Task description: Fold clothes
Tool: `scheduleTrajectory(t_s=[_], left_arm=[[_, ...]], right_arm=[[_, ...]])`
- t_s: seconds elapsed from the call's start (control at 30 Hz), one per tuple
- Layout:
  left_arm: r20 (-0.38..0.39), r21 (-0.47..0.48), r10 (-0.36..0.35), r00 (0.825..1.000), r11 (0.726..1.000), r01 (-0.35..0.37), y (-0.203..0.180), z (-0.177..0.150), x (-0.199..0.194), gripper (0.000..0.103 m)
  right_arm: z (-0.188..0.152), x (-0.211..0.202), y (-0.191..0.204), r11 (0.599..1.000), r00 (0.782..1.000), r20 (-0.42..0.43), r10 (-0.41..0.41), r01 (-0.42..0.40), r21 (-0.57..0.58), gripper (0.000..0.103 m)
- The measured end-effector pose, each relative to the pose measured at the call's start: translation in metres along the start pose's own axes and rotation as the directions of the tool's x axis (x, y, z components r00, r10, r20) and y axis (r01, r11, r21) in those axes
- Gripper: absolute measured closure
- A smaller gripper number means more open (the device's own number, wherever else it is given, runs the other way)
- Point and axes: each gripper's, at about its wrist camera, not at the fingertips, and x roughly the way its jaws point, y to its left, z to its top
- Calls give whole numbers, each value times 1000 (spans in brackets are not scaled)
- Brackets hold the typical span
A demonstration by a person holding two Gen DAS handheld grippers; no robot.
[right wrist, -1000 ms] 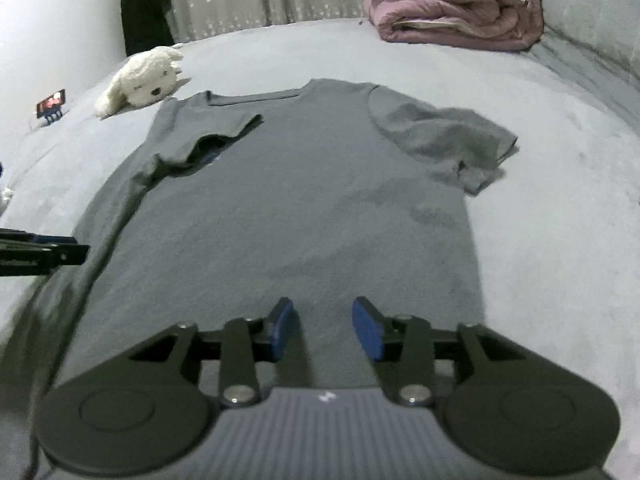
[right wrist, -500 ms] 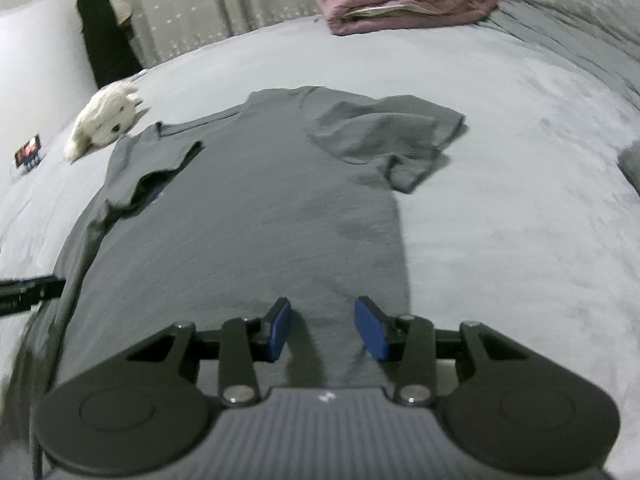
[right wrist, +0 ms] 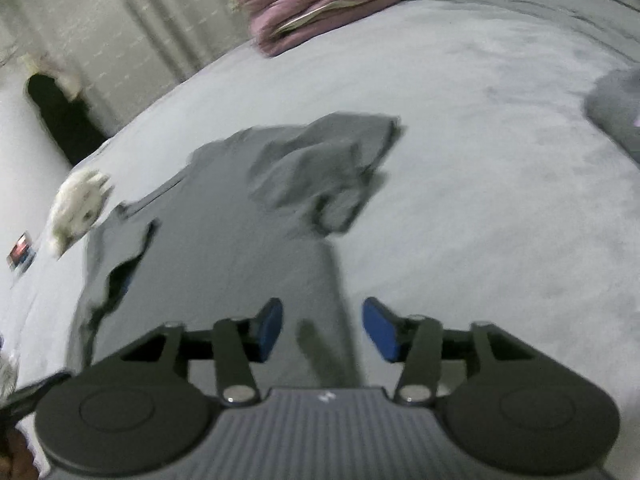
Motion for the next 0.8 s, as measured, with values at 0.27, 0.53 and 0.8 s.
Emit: scheduleTrajectory(t_s=[0.27,0.53,0.8], left_arm=[[-9,-21,-8,1000,1000,7,13,6,2,69],[-25,-32,-24,999,999,23,17,8,4,69],[-42,-30,-26,999,999,25,19,5,7,69]], right_arm=[[27,21,-15,995,999,34,-2,-1,101,49],[45,46,45,1000,999,36,21,-22,11,45],[53,130,189,955,984,-58,171,-180,-236,57]])
